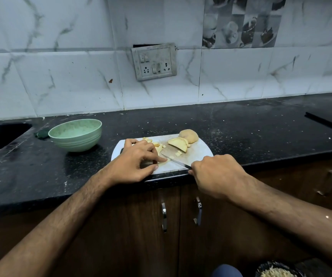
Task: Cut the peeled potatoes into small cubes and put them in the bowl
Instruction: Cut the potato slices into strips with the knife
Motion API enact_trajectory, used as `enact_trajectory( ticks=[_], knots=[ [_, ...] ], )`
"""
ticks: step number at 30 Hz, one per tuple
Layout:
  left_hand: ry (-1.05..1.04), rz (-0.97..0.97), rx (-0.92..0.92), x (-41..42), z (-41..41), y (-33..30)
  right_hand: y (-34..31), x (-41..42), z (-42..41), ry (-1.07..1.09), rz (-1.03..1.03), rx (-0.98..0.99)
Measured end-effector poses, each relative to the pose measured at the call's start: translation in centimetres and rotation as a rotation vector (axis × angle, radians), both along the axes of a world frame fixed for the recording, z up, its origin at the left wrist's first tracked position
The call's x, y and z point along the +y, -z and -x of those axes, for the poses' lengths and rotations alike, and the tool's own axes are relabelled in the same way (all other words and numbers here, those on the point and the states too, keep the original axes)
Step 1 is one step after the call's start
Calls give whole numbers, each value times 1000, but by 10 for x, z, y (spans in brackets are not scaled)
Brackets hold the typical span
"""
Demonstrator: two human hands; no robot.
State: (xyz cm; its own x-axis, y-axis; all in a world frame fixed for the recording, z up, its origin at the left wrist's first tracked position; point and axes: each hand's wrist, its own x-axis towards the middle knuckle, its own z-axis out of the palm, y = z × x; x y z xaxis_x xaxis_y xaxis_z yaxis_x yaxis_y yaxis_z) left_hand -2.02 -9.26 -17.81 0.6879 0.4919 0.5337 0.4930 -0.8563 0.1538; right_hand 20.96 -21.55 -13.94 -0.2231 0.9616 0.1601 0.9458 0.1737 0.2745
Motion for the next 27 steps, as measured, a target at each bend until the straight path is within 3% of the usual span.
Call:
enact_trajectory(
  ticks=[4,14,20,27],
  knots=[
    [2,-34,-54,-2,4,3,-4,-2,-6,-12,-82,-68],
    [13,-35,-117,0,5,5,-10,-2,1,51,130,148],
    [9,-32,-118,-1,6,4,-6,-7,7,9,33,12],
    [15,3,-127,-2,6,3,-14,0,1,63,154,111]
  ],
)
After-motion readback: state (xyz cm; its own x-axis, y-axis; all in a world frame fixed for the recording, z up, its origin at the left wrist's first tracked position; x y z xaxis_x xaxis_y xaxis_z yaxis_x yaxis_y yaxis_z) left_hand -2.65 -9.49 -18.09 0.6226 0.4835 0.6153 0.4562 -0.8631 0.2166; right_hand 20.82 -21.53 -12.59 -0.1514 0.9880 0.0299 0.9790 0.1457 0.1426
